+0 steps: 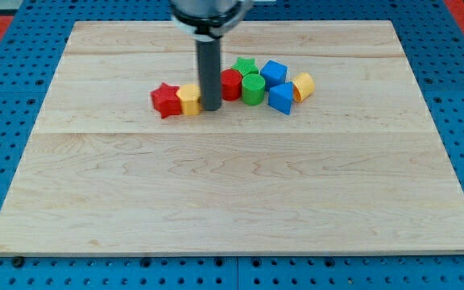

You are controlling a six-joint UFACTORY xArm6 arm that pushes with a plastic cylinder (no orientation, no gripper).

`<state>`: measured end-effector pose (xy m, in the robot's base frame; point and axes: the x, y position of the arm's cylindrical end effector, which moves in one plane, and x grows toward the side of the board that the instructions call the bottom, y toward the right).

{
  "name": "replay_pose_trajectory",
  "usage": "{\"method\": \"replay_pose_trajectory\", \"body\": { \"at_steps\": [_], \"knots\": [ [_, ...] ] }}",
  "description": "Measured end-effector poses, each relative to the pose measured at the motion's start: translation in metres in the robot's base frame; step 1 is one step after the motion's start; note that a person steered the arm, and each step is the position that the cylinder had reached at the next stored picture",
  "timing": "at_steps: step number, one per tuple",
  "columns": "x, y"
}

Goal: Separate the green blocks from each other

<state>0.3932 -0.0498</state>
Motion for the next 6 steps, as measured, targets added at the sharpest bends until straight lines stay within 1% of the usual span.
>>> {"method": "replay_pose_trajectory", "body": {
  "at_steps": [1,2,3,4,6],
  "knots": [
    [0.025,-0.001],
    [0.043,0.035],
    [0.024,0.082],
    [0.015,0.085],
    [0.011,0.090]
  ]
}}
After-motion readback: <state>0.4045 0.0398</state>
